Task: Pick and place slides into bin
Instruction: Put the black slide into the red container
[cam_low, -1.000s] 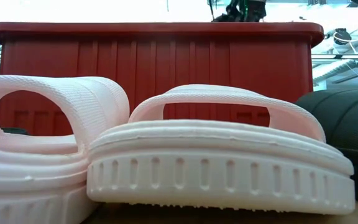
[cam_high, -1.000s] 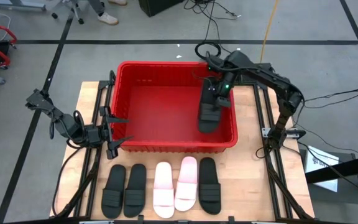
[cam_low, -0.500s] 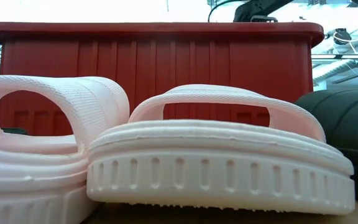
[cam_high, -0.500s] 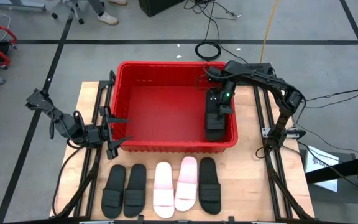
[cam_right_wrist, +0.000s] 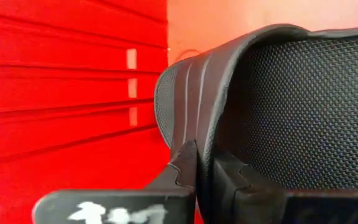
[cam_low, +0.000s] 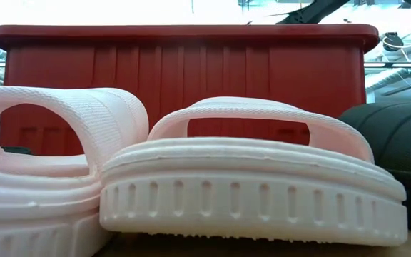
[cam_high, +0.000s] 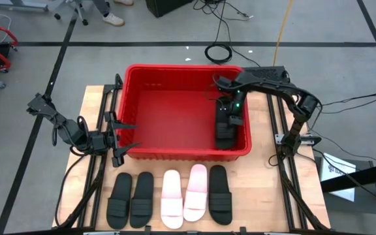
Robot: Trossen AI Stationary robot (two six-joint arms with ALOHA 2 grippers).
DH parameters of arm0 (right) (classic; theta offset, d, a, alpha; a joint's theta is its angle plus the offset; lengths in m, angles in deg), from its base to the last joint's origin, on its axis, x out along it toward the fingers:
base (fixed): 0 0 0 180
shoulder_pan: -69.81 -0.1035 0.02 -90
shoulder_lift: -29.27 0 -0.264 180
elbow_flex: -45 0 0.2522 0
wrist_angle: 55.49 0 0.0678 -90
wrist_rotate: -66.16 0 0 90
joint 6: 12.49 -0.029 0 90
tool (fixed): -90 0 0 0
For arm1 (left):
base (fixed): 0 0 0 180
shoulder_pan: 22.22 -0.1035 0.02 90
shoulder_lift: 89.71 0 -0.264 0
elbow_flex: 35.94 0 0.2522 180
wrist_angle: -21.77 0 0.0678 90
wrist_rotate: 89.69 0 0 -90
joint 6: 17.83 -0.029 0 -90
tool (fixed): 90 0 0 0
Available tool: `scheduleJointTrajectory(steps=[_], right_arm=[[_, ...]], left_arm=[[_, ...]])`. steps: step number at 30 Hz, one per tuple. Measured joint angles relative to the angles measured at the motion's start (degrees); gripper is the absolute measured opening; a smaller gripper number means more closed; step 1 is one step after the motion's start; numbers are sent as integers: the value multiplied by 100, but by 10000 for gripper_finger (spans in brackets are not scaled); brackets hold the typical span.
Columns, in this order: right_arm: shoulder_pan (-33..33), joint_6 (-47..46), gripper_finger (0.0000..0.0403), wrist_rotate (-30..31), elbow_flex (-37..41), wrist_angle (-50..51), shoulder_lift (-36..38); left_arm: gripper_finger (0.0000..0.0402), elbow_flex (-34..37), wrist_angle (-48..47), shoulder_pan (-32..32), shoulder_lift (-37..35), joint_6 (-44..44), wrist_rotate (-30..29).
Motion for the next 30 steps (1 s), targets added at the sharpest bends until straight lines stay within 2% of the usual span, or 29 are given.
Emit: scheduleJointTrajectory(steps=[13,19,30], right_arm=[[-4,-124,6,59,254,-181,-5],[-50,-179,6,287,306,-265,-5],[-66,-272,6,259,927,-633,-5]], left_arm=[[253,0,0,0,0,-52,0],[253,0,0,0,0,-48,-1],[253,0,0,0,0,-54,-2]])
